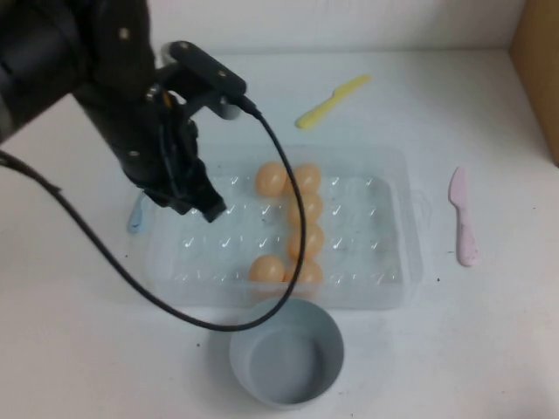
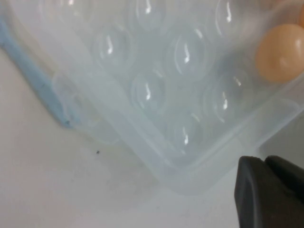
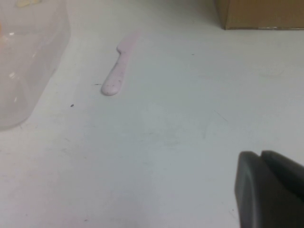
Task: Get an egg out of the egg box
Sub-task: Pick up the egg from the plastic box
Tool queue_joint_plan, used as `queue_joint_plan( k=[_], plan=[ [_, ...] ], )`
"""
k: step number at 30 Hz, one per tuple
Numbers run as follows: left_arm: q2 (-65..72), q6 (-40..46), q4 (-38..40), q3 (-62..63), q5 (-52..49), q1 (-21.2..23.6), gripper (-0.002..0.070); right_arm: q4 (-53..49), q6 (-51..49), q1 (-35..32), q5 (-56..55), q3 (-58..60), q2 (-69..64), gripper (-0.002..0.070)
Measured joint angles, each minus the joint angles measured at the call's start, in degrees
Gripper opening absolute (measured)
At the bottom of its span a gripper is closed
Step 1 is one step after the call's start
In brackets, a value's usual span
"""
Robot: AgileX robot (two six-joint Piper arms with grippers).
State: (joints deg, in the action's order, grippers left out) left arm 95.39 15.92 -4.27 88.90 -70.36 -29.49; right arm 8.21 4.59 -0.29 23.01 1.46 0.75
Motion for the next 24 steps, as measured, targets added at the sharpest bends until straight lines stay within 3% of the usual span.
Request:
queue_joint_plan(
  k=[5, 19, 21, 24],
  plan=[
    [6.72, -0.69, 1.71, 4.9, 0.0, -2.56, -0.0005, 0.0, 0.0, 0.0, 0.0, 0.0, 0.0, -0.0017],
    [16.85, -0.13, 8.09, 6.94, 0.0, -3.27, 0.0005, 0.0, 0.0, 0.0, 0.0, 0.0, 0.0, -0.0017],
    [17.58, -0.15, 8.23, 6.94, 0.0, -3.27, 0.0045, 0.0, 0.0, 0.0, 0.0, 0.0, 0.0, -0.0017],
    [18.26, -0.11, 9.21, 6.94, 0.12, -3.27, 0.0172, 0.0, 0.0, 0.0, 0.0, 0.0, 0.0, -0.0017]
  ],
)
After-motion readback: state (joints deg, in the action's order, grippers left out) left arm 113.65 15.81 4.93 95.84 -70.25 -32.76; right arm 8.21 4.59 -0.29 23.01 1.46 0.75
